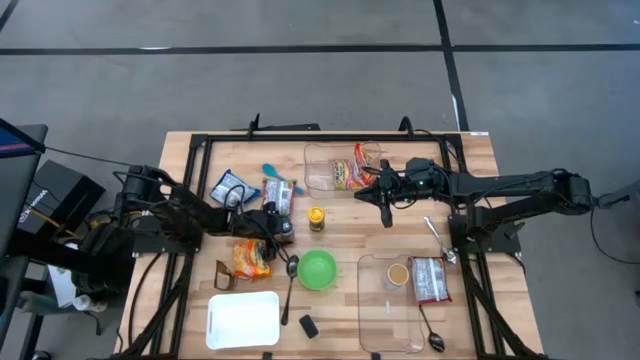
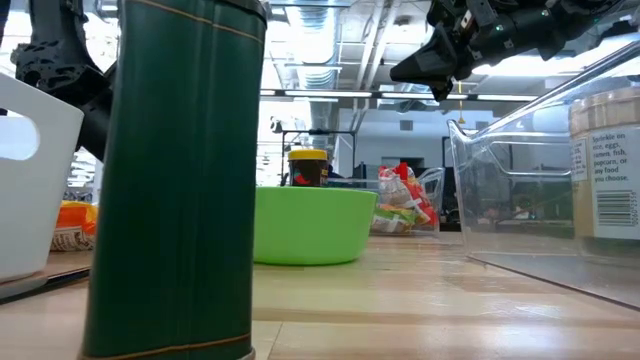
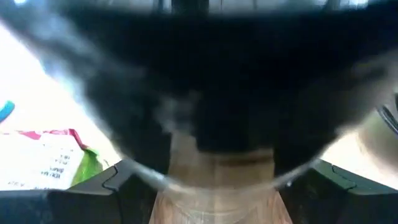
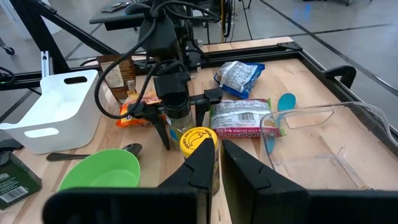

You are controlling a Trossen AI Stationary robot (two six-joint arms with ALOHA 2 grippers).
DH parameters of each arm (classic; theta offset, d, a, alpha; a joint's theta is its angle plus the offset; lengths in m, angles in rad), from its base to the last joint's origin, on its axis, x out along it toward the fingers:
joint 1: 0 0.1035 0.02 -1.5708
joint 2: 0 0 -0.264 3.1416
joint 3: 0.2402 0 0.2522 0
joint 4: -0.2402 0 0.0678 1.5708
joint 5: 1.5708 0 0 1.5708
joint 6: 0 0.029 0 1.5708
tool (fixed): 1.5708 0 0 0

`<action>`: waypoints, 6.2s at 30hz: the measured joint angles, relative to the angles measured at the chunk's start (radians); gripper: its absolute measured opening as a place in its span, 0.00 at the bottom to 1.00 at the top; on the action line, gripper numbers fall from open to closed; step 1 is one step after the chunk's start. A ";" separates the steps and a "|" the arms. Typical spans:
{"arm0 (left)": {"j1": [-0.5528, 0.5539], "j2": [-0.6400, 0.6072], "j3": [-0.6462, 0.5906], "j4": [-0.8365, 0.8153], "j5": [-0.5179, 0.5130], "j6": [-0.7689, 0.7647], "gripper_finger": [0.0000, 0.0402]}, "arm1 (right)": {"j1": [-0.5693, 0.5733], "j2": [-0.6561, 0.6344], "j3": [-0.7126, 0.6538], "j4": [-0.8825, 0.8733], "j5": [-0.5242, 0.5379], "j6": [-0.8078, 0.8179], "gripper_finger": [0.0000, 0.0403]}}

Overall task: Pick & Place Food Item
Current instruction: Put the brown and blue seasoning into the bottom transparent bin

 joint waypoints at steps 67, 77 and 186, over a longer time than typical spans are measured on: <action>0.000 -0.570 0.000 -0.075 -0.005 -0.001 0.46 | 0.000 0.000 0.000 0.003 0.000 0.036 0.06; 0.000 -0.572 0.050 -0.089 -0.004 -0.004 0.46 | 0.000 0.000 0.000 0.003 0.000 0.035 0.06; 0.011 0.096 0.899 -0.898 0.185 0.015 0.46 | 0.201 0.022 0.001 0.019 0.134 0.008 0.06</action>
